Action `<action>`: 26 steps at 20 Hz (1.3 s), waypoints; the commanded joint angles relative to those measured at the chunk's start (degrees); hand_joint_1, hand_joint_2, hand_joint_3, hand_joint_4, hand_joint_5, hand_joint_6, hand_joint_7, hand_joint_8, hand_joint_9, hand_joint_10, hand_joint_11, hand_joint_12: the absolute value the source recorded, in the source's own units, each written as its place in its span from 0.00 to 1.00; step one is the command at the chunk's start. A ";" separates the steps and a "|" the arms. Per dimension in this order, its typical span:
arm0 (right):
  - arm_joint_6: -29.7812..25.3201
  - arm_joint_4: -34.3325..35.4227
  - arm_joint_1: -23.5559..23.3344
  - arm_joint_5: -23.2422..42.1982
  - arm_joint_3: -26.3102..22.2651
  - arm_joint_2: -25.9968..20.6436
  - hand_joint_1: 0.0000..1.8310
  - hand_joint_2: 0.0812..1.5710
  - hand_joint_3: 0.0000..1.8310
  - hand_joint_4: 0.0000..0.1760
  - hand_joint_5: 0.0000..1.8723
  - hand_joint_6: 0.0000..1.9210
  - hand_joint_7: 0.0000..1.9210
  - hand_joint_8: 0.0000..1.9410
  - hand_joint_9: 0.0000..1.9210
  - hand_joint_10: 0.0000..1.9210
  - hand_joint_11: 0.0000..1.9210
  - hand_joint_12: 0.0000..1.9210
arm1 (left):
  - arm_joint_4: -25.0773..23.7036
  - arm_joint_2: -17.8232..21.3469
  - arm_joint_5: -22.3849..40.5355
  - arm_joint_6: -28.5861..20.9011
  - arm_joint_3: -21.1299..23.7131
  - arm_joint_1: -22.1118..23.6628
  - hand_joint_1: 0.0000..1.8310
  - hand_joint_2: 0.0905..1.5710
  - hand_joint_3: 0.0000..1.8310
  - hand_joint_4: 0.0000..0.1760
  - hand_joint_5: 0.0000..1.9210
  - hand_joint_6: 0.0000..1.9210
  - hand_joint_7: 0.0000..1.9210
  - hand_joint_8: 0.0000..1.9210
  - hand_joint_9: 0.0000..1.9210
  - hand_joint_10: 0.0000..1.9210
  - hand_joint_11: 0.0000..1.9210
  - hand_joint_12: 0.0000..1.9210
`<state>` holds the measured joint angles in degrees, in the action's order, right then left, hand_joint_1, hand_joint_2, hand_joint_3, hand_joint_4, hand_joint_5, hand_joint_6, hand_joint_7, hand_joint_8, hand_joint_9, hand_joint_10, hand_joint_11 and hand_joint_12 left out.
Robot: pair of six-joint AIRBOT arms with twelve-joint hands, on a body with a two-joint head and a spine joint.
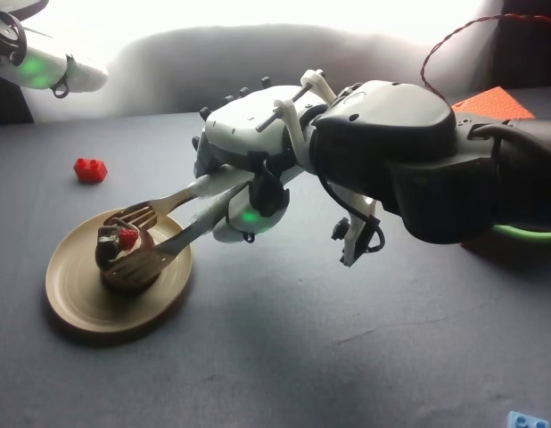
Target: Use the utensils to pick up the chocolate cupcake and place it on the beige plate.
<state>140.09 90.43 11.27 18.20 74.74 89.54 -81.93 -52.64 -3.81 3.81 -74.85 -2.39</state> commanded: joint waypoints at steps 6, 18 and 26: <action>-0.54 -1.77 -2.00 0.43 -0.23 -0.89 0.56 0.68 0.00 0.00 0.43 0.00 0.44 0.00 0.28 0.30 0.13 0.66 | -0.99 0.71 -0.01 0.25 0.03 0.85 0.06 0.71 0.00 0.00 0.00 0.00 0.00 0.00 0.00 0.00 0.00 0.00; -0.30 -1.73 -5.35 0.38 -5.19 -5.04 0.54 0.68 0.00 0.00 0.40 0.00 0.42 0.00 0.27 0.31 0.13 0.67 | -0.99 0.68 -0.01 0.25 -0.05 0.97 0.07 0.71 0.00 0.00 0.00 0.00 0.00 0.00 0.00 0.00 0.00 0.00; -5.40 -1.83 -3.50 -1.22 -18.41 -16.95 0.53 0.70 0.00 0.00 0.41 0.00 0.43 0.00 0.26 0.34 0.11 0.69 | -0.99 0.69 -0.01 0.25 -0.03 0.97 0.06 0.72 0.00 0.00 0.00 0.00 0.00 0.00 0.00 0.00 0.00 0.00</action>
<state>134.91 89.97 8.21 17.45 56.45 72.71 -81.93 -52.62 -3.79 3.81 -74.85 -2.37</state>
